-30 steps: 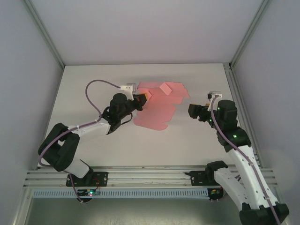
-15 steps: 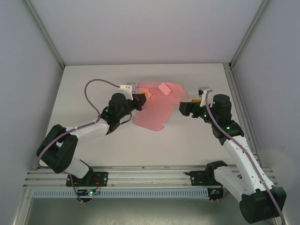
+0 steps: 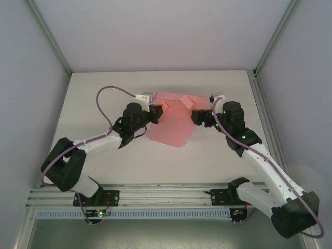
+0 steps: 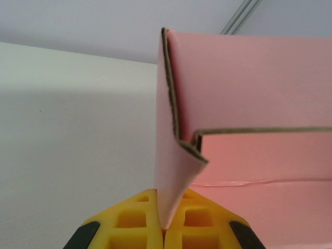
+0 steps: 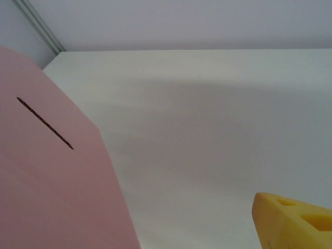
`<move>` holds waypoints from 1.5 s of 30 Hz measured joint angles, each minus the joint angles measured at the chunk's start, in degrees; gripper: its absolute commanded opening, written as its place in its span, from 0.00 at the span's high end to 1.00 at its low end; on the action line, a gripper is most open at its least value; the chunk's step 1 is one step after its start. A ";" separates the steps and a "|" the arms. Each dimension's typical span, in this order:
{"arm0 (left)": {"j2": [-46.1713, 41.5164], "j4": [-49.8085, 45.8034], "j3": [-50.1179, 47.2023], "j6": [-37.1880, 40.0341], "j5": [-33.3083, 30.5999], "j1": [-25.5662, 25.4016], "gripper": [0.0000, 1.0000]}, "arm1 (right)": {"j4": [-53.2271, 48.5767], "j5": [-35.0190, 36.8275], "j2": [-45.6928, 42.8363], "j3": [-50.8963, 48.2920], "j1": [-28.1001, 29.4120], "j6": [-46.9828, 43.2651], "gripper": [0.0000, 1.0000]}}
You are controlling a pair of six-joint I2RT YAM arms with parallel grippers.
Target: Assemble paper box
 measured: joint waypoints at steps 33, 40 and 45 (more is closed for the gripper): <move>0.42 0.04 -2.75 -8.63 -5.09 1.25 1.00 | -4.87 18.88 -19.06 -0.15 5.77 -7.65 0.02; -3.45 0.11 -5.35 -4.70 -2.03 1.57 1.00 | -10.62 15.87 -20.94 4.22 -6.95 -9.03 0.02; -6.38 0.46 -6.54 -2.73 0.83 1.60 1.00 | -10.75 11.45 -13.07 4.24 -13.79 -9.79 0.08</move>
